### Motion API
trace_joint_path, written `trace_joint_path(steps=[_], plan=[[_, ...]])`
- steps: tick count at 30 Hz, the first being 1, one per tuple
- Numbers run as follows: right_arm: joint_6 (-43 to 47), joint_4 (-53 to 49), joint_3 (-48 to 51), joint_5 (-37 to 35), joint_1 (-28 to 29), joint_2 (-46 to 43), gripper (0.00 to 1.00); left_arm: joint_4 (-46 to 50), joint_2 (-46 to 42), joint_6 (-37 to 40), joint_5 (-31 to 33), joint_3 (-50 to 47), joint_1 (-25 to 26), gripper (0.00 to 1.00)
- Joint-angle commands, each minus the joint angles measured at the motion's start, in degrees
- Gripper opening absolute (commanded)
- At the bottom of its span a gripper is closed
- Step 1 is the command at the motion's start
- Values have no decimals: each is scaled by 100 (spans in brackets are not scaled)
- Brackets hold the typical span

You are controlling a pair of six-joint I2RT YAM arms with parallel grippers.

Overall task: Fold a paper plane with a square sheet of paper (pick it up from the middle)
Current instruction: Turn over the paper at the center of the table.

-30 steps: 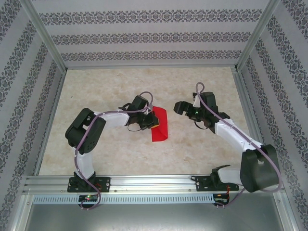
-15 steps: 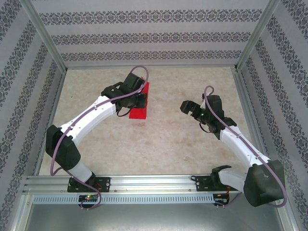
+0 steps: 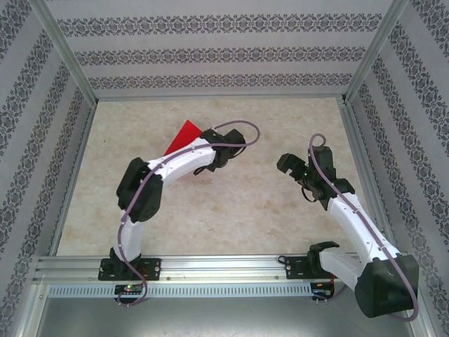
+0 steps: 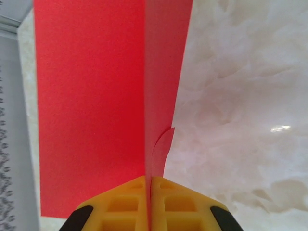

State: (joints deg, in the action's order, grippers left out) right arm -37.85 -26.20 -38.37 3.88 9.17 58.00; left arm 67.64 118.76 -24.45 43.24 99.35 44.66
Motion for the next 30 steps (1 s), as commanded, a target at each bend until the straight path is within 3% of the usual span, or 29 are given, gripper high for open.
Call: trace_joint_path(steps=[1,9,20,24,30], plan=[[-118,-423,178,-204,-81,-146,98,342,388,-194,699,259,134,5],[-13,-708,242,-147,-249,-328,98,389,1442,-447,364,805,314,6],[48,-867,27,-2,-328,-31,98,-323,1431,-526,-892,520,332,21],[102,-973,-186,15,-337,143,98,-495,1298,-484,-1428,506,337,30],[175,-926,-598,132,-335,446,98,-920,335,-474,-2837,469,325,52]])
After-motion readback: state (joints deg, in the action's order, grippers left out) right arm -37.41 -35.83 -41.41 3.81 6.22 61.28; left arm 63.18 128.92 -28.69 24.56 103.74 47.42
